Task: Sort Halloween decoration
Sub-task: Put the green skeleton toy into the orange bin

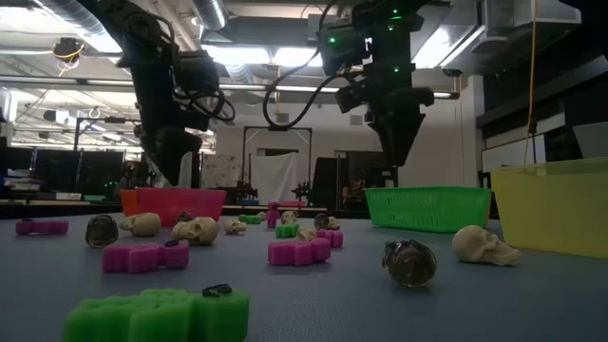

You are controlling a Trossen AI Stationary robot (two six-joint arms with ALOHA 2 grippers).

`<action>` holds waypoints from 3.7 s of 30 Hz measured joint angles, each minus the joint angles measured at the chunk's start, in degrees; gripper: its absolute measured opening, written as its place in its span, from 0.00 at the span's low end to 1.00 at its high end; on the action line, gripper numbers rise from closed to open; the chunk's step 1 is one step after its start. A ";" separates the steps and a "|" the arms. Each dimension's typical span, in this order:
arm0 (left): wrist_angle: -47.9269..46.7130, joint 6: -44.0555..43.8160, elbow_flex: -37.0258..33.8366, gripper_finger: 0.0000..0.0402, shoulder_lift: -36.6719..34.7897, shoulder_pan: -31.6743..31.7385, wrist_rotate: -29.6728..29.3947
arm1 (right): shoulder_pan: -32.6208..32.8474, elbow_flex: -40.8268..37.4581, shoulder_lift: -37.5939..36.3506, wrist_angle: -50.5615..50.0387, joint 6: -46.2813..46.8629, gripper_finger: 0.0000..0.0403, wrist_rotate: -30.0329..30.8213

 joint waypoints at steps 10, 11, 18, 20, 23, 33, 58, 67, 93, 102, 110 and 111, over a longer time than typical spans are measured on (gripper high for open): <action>8.34 0.07 0.00 0.46 0.00 -0.07 9.47 | 0.00 0.00 0.00 0.62 0.00 0.57 0.00; 9.76 0.07 0.00 0.46 0.00 -0.19 10.93 | 0.00 0.00 0.00 0.62 0.00 0.57 0.00; 20.69 0.08 0.01 0.46 0.00 -2.98 15.45 | 0.00 0.00 0.00 0.62 0.00 0.57 0.00; 23.31 0.09 0.02 0.46 0.00 -4.31 15.47 | 0.00 0.00 0.00 0.61 0.00 0.57 0.00; 26.76 0.09 0.02 0.46 0.00 -6.22 15.52 | 0.00 0.00 0.00 0.60 0.00 0.57 0.00; 31.31 0.10 0.02 0.46 0.00 -11.25 15.62 | 0.00 -0.03 -0.32 -4.66 -0.37 0.57 -0.04; 25.91 5.24 9.57 0.46 20.66 -15.87 22.56 | 0.02 -0.04 -10.19 -6.72 -0.44 0.57 -0.11; 16.99 8.66 13.12 0.46 23.41 -15.60 19.10 | 0.01 -0.04 -10.19 -6.69 -0.44 0.57 -0.13; 13.71 9.52 12.72 0.42 25.55 -15.62 16.74 | 0.02 -0.02 -10.19 -6.31 -0.44 0.57 -0.17; 13.52 9.46 12.70 0.31 25.55 -15.65 16.77 | 0.02 -0.02 -10.19 -6.29 -0.42 0.57 -0.17; 13.47 9.40 12.70 0.20 25.55 -15.65 16.76 | 0.02 -0.02 -10.19 -6.04 -0.42 0.57 -0.17; 13.47 9.40 12.70 0.18 25.55 -15.65 16.72 | 0.02 -0.02 -10.19 -5.92 -0.43 0.57 -0.17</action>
